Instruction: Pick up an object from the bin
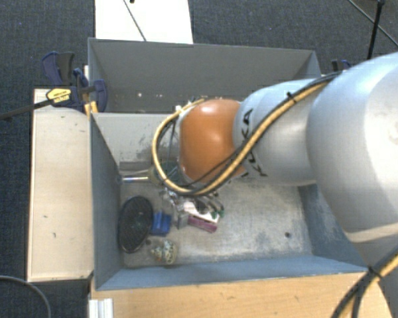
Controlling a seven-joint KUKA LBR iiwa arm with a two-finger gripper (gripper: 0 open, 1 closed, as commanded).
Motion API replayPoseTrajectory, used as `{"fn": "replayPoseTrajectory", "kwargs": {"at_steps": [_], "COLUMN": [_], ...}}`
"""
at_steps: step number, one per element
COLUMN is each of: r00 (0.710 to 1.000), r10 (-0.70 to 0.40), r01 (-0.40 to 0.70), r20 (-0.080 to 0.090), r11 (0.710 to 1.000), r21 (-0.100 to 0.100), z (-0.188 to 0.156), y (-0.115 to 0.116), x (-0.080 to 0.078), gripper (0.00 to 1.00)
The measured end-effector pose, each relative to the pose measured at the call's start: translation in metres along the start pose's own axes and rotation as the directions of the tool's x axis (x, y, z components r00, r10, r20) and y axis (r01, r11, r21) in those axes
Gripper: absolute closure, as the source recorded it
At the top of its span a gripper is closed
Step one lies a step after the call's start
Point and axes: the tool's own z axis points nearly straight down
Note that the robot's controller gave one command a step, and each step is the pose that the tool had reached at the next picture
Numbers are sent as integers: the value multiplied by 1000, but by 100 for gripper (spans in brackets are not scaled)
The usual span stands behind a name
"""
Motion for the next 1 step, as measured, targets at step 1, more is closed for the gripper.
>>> {"fn": "replayPoseTrajectory", "kwargs": {"at_steps": [1], "r00": [981], "r10": [196], "r01": [-196], "r20": [2], "r11": [981], "r21": [0], "z": [5], "y": [38], "x": [-5], "gripper": [100]}}
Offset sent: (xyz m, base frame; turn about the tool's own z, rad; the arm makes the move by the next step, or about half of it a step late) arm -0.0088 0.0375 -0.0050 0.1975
